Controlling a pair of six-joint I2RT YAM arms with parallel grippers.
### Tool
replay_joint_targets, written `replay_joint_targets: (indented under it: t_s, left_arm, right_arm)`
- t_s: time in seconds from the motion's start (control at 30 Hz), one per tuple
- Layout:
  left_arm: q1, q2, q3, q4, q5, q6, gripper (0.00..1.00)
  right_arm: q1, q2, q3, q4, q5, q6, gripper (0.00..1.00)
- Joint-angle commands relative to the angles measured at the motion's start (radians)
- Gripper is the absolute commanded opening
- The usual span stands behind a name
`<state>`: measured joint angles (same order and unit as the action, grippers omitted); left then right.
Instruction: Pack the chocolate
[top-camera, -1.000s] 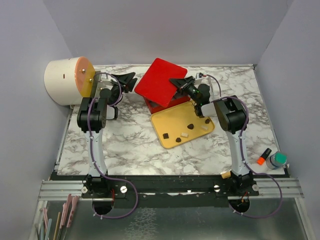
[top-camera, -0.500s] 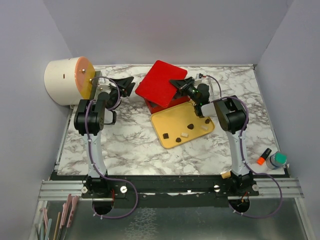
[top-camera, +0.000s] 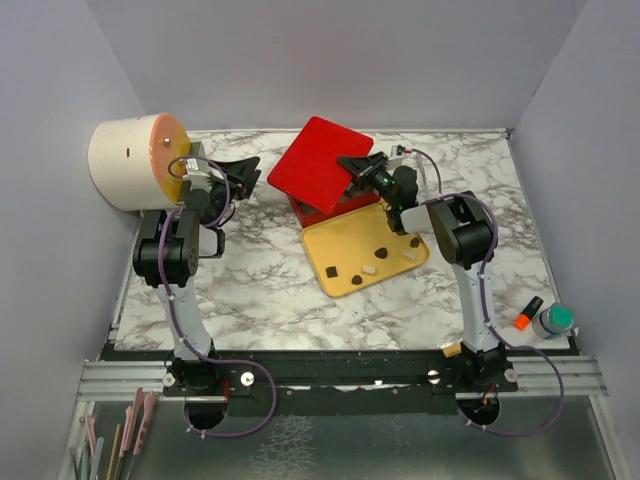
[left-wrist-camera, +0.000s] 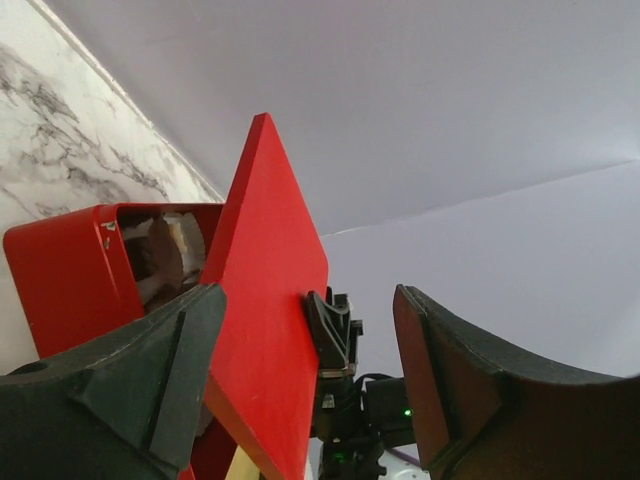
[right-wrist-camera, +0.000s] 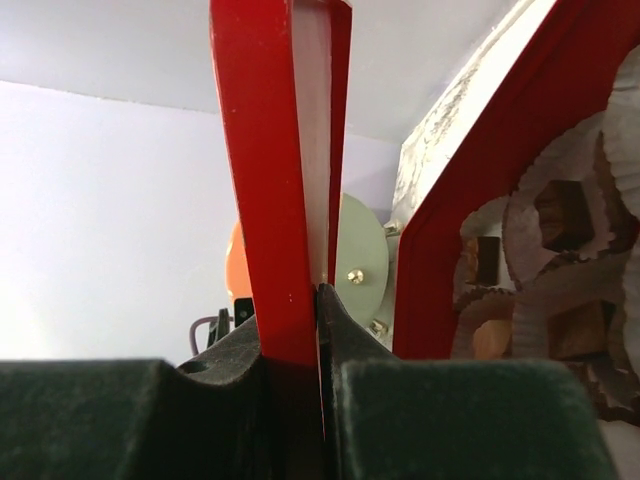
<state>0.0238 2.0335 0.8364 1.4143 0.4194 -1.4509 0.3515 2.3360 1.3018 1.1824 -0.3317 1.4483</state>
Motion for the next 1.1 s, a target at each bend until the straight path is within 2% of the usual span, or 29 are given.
replay_joint_targets:
  t_s: [0.0,0.3,1.07]
  left_arm:
    - [-0.007,-0.062,-0.048,-0.039,-0.008,0.062,0.77]
    - [-0.022,-0.106,-0.105,-0.064,0.000,0.088,0.77]
    - [-0.162,-0.077,-0.026,-0.118,-0.031,0.118,0.74]
  right_arm:
    - [0.018,-0.053,0.010,0.068,0.040,0.024,0.00]
    - [0.035,-0.055,0.050,0.054,0.064,0.029,0.00]
    - [0.072,-0.031,0.112,0.018,0.082,0.011,0.00]
